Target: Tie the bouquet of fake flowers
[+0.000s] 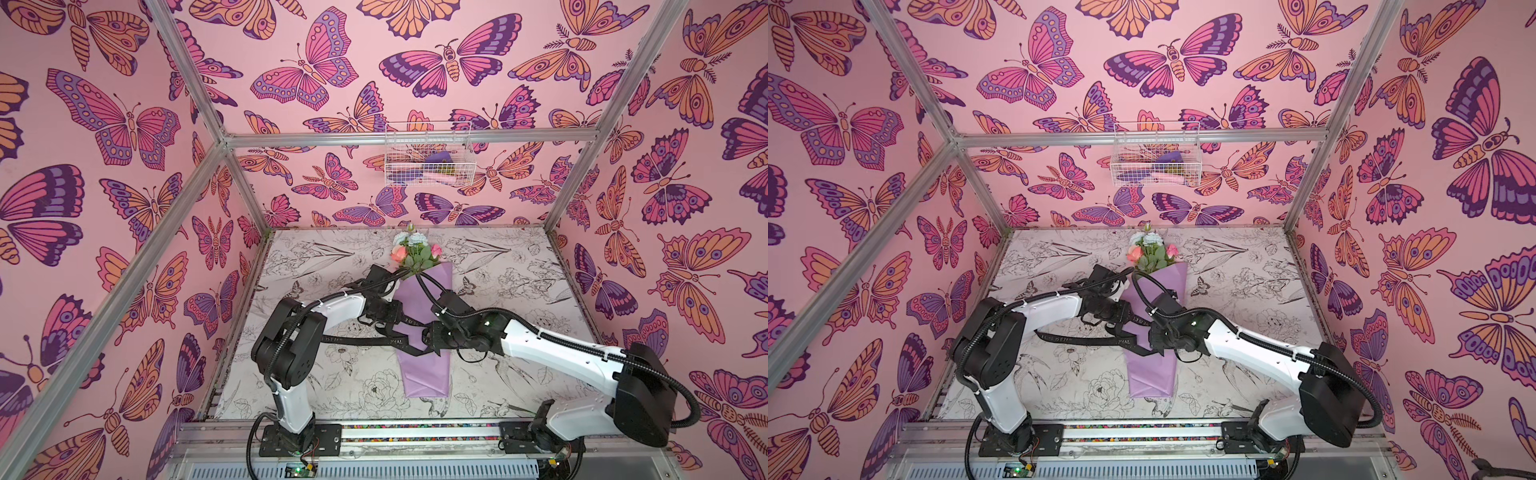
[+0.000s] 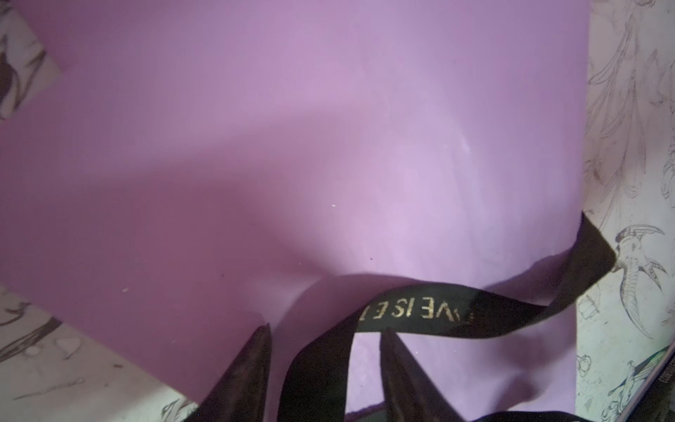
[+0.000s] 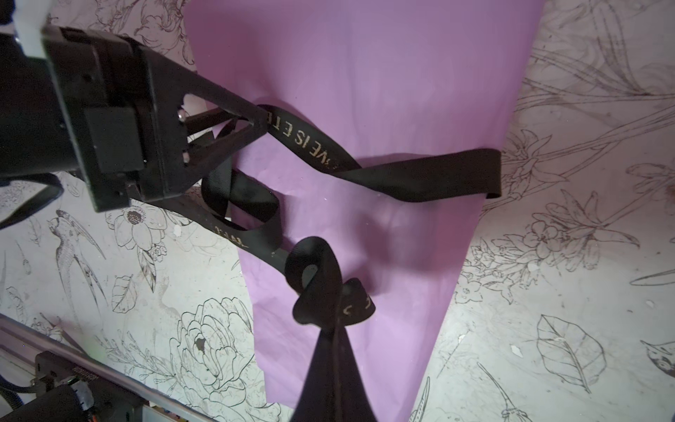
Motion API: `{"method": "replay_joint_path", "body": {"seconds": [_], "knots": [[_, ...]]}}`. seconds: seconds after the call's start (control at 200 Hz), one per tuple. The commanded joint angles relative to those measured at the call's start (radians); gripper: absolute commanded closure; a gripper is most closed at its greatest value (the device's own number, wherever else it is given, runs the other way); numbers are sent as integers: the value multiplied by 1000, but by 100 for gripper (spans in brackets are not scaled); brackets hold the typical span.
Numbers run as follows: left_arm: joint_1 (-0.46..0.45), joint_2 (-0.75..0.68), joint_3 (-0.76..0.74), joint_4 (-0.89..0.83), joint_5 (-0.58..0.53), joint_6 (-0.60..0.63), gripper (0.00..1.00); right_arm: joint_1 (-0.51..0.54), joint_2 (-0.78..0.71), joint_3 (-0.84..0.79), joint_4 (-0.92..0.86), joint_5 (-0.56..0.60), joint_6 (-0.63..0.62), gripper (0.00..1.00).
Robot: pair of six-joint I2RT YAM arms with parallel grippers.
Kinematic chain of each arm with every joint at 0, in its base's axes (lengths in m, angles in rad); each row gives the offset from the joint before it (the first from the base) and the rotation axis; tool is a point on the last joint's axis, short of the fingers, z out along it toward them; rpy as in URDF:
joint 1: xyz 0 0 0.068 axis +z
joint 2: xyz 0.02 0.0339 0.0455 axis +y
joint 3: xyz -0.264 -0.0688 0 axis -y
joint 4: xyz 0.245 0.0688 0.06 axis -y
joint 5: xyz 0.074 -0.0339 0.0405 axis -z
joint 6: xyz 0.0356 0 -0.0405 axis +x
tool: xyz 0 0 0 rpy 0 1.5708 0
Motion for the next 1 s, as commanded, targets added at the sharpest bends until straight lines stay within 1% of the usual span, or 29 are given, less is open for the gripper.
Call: {"method": "replay_joint_path", "body": {"seconds": [0.0,0.13,0.23,0.381,0.541,0.726,0.916,0.996], "knots": [[-6,26,18,-31,24,5,64,-8,16,-13,39,-27,29,100],[-11,15,14,-30,36,3,75,-10,14,-20,42,-19,35,100],[-11,-4,6,-30,38,0,85,-15,0,-35,47,-13,41,100],[-14,-41,3,-30,58,-2,94,-26,-14,-62,73,-26,54,100],[-23,-99,0,-26,80,-9,97,-47,-7,-80,120,-46,63,100],[-32,-170,-21,7,116,-38,98,-72,42,-86,210,-69,83,100],[-47,-210,-37,37,150,-61,99,-75,107,-73,326,-54,102,100],[-54,-214,-36,45,159,-67,99,-76,129,-66,376,-31,106,100]]}}
